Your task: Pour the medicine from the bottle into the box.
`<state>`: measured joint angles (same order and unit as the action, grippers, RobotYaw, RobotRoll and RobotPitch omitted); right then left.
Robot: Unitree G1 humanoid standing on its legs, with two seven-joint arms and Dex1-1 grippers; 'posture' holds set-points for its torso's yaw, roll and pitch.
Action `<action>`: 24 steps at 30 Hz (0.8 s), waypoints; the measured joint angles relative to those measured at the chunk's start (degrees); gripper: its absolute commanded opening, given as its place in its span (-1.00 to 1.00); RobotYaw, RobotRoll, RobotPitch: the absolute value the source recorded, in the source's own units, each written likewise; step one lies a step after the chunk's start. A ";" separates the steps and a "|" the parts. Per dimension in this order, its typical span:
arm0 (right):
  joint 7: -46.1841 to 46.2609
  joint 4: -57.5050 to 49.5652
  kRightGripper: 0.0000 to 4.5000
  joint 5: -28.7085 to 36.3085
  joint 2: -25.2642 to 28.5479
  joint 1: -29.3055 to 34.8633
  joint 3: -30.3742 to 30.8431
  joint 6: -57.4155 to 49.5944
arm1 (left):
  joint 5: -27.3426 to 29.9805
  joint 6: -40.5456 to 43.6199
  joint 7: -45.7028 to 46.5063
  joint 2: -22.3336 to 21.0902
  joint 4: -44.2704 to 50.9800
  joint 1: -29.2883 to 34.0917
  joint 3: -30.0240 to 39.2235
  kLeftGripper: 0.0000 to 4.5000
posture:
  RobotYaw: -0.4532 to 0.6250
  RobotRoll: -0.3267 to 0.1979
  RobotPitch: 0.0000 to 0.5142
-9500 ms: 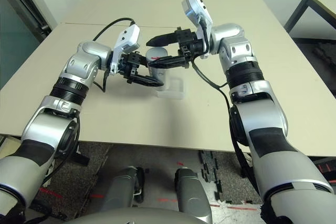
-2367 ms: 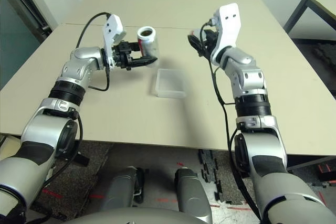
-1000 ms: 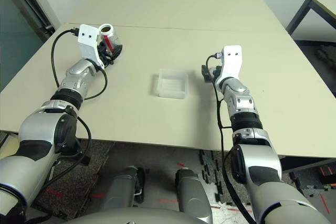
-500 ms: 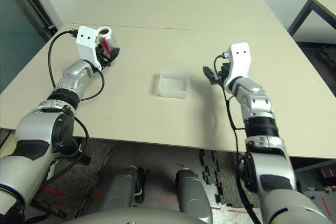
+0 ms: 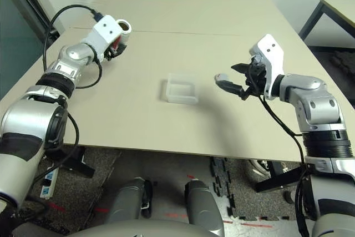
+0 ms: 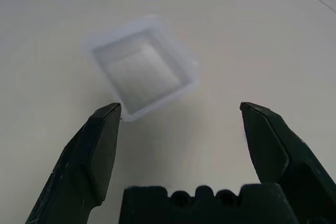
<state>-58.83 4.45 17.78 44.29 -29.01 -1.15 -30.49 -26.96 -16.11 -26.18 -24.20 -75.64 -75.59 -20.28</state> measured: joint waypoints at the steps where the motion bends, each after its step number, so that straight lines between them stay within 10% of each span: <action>1: -0.17 0.01 1.00 -0.30 0.02 0.00 0.53 0.31 | -2.19 -0.80 0.61 0.34 -0.14 -1.12 -1.94 0.22 | -0.28 0.25 -0.80; 24: 3.57 -4.30 1.00 -2.23 -5.16 -0.85 3.19 0.34 | -38.91 -9.12 20.15 16.31 -3.54 -11.87 -37.80 0.22 | -0.57 0.25 -0.91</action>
<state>-55.26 0.15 15.55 39.13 -29.86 2.04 -30.15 -65.86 -25.23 -6.03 -7.89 -79.18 -87.46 -58.08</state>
